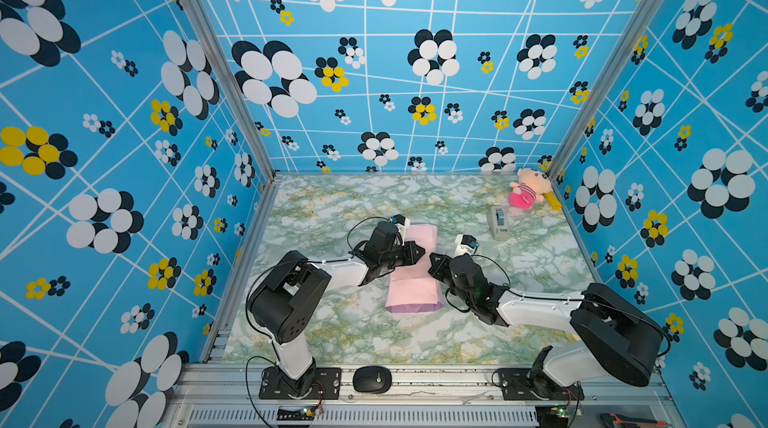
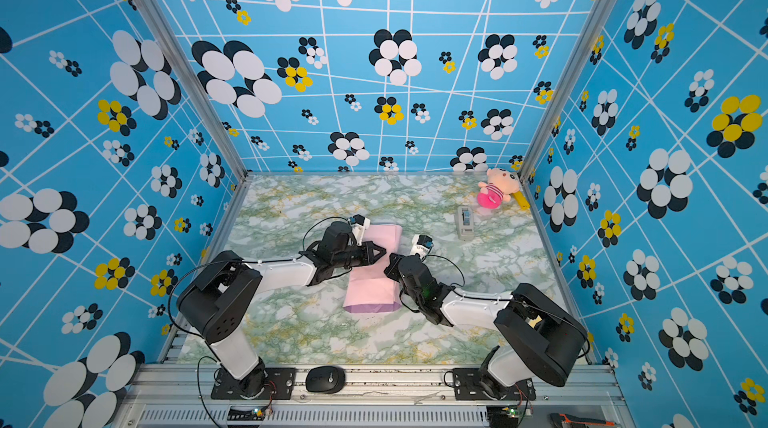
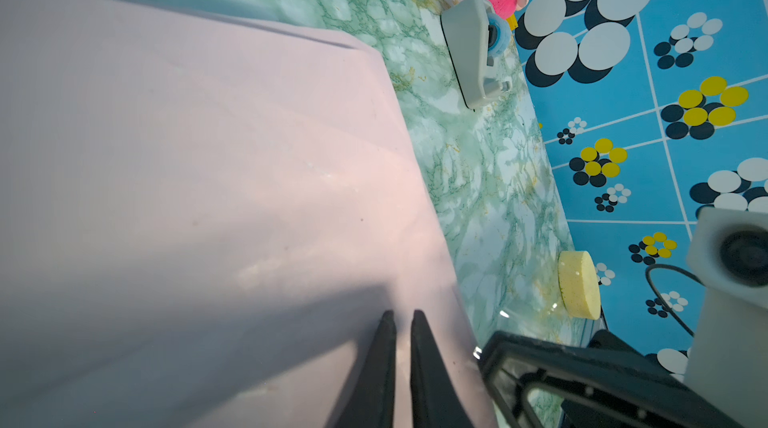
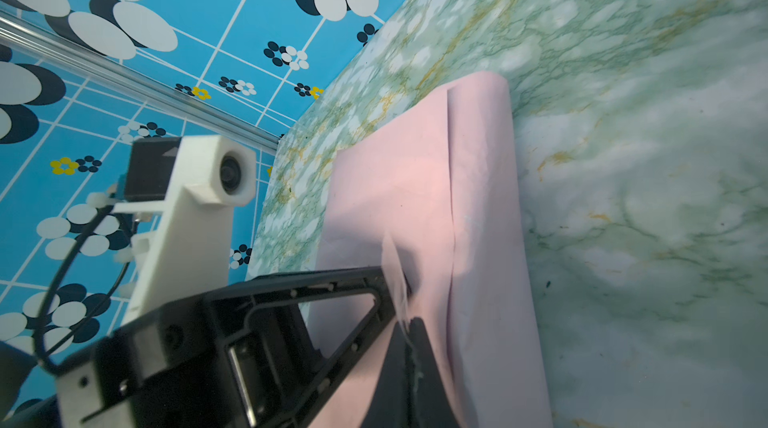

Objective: Wrap the gift box in paper

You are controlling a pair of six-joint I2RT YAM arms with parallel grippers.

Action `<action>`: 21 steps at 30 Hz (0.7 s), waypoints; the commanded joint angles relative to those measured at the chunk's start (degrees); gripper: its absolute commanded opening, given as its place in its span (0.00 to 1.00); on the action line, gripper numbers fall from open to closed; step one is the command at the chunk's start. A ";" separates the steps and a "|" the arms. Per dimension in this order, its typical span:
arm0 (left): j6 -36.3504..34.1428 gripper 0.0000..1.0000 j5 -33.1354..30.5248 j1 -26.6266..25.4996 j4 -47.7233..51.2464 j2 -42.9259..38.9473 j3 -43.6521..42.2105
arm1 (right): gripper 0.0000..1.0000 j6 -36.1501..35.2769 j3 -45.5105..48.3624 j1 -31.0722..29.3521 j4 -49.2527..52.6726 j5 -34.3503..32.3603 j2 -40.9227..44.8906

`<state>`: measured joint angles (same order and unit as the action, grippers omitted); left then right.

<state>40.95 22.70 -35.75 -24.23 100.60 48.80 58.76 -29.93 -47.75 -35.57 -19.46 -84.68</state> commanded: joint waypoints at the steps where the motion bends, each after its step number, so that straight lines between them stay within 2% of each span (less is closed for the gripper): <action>1: -0.34 0.13 -3.98 0.85 10.69 2.58 -3.47 | 0.00 -1.06 0.56 -0.82 -1.53 -2.62 -1.18; 21: -0.35 0.13 -4.05 0.94 10.60 2.67 -3.67 | 0.00 -1.70 2.16 -3.52 2.26 -8.17 -1.95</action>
<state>40.95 22.70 -35.75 -24.25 100.60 48.80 57.87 -28.62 -50.78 -34.59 -25.32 -85.45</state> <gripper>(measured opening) 0.128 0.047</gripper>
